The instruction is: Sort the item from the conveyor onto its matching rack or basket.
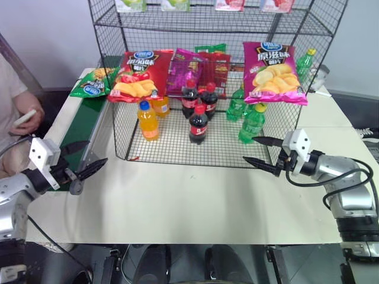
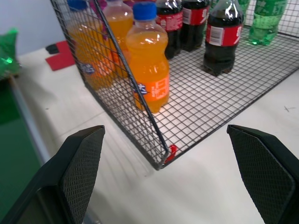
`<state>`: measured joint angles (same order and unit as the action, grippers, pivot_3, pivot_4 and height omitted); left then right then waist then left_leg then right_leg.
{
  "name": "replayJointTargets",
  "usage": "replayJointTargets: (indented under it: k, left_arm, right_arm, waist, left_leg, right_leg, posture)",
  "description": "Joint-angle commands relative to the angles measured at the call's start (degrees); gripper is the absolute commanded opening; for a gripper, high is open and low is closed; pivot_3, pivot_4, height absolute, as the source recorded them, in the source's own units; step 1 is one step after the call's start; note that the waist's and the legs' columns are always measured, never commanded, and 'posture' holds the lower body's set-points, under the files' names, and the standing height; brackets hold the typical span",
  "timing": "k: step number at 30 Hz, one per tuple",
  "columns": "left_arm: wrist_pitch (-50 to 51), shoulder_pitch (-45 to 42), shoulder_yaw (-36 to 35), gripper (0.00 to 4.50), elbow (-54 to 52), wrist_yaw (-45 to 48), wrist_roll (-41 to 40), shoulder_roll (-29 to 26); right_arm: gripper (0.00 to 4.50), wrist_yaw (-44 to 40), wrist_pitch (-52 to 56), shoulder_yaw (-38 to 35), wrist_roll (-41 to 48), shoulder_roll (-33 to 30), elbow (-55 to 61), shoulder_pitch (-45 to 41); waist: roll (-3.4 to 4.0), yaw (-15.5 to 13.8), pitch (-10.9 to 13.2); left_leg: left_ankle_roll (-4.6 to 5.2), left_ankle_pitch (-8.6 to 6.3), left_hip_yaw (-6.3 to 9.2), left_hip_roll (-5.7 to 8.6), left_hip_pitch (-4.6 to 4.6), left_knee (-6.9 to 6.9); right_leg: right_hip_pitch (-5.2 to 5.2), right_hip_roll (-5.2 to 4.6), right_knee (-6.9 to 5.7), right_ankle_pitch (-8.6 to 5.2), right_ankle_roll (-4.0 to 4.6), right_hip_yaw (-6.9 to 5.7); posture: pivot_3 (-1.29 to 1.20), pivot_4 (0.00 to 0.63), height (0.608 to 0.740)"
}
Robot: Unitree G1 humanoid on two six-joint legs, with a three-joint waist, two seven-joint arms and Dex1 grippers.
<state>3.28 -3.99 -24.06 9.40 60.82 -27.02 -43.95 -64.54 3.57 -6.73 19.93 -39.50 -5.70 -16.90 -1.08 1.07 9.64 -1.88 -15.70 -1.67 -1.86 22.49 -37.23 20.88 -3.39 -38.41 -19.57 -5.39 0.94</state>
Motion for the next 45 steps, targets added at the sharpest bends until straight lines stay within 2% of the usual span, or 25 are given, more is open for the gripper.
replayJointTargets:
  k: [1, 8, 16, 19, 20, 23, 27, 34, 41, 45]
  left_arm:
    - [-2.13, 1.58, -4.36, 4.5, -4.65, -1.23, -1.52, -0.63]
    - [-1.92, 12.23, -10.94, 4.5, -11.53, -3.97, -0.42, -0.96]
    - [-15.81, 17.71, -16.96, 4.5, -10.52, -10.04, 10.78, -2.18]
    - [-24.78, 21.88, -19.36, 4.5, -8.68, -14.03, 19.89, -3.23]
    - [-28.08, 23.42, -20.3, 4.5, -8.34, -15.45, 22.68, -3.37]
    - [-35.28, 27.07, -22.21, 4.5, -7.67, -19.7, 29.51, -3.5]
    - [-39.98, 30.79, -22.54, 4.5, -8.48, -23.61, 34.14, -2.6]
    - [-42.33, 35.82, -23.28, 4.5, -6.64, -28.73, 39.42, -2.52]
    - [-49.55, 36.14, -23.02, 4.5, 0.49, -43.23, 51.53, -2.92]
    - [-52.3, 35.11, -20.87, 4.5, 5.12, -49.74, 54.55, -3.56]
  right_arm:
    - [3.55, -1.25, 1.27, 0.36, 2.75, -0.26, 4.93, -1.72]
    - [3.55, -2.88, 4.93, 1.8, 6.05, 0.38, 9.19, -0.57]
    - [3.55, -4.14, 12.92, 7.73, 10.37, 4.86, 12.62, -1.02]
    - [4.33, -6.52, 15.93, 9.19, 12.78, 6.04, 11.14, -3.74]
    - [4.46, -6.67, 15.05, 9.63, 12.02, 6.57, 10.33, -4.69]
    - [4.46, -8.15, 13.47, 11.82, 9.54, 6.87, 8.96, -6.34]
    - [4.46, -9.08, 9.27, 13.74, 6.85, 8.03, 7.62, -6.83]
    - [4.46, -8.83, 9.14, 13.53, 6.94, 9.41, 5.94, -8.41]
    - [4.46, -9.62, 11.37, 14.73, 8.43, 9.48, 10.02, -6.05]
    - [4.46, -8.43, 11.39, 14.49, 8.06, 9.91, 9.68, -6.35]
  waist:
    - [0.0, 0.11, 0.0]
    - [-0.01, 0.13, 0.0]
    - [-0.01, 0.06, -0.01]
    - [-0.01, 0.28, 0.0]
    - [-0.01, 0.47, 0.0]
    - [-0.03, 0.86, -0.01]
    - [-0.03, 0.92, -0.02]
    - [-0.03, 1.59, -0.01]
    - [-0.03, 1.5, -0.02]
    - [-0.04, 1.51, -0.02]
  left_leg:
    - [0.0, 0.0, 0.0, 0.0, 0.0, 0.0]
    - [0.01, -0.01, 0.0, -0.02, 0.0, 0.09]
    - [0.0, -0.02, 0.02, 0.0, -0.01, 0.1]
    - [0.02, -0.03, 0.01, 0.01, 0.0, 0.19]
    - [0.02, -0.04, 0.0, 0.01, 0.0, 0.21]
    - [0.02, -0.04, 0.0, 0.0, 0.01, 0.27]
    - [0.02, -0.05, 0.01, 0.02, 0.03, 0.3]
    - [0.02, -0.05, 0.0, 0.02, 0.04, 0.37]
    - [0.02, -0.05, -0.02, 0.02, 0.05, 0.41]
    - [0.02, -0.05, -0.02, 0.02, 0.05, 0.41]
  right_leg:
    - [0.0, 0.0, 0.0, 0.0, 0.0, 0.0]
    - [0.0, -0.02, 0.1, 0.0, 0.0, 0.01]
    - [-0.03, -0.12, 0.13, 0.0, 0.03, -0.02]
    - [0.0, -0.15, 0.24, 0.0, 0.04, -0.01]
    - [0.01, -0.15, 0.25, 0.0, 0.04, -0.01]
    - [0.05, -0.17, 0.27, -0.01, 0.06, -0.01]
    - [0.04, -0.23, 0.33, -0.01, 0.06, -0.04]
    - [0.1, -0.25, 0.32, -0.01, 0.08, -0.03]
    - [0.12, -0.25, 0.32, -0.01, 0.08, -0.03]
    - [0.12, -0.25, 0.31, -0.01, 0.08, -0.03]
  posture:
    - [0.0, 0.15, 0.739]
    - [0.0, 0.15, 0.739]
    - [0.0, 0.15, 0.739]
    - [0.0, 0.15, 0.739]
    - [0.0, 0.15, 0.739]
    - [0.0, 0.15, 0.739]
    - [0.0, 0.15, 0.739]
    - [0.0, 0.15, 0.739]
    - [0.0, 0.15, 0.739]
    - [0.0, 0.15, 0.739]
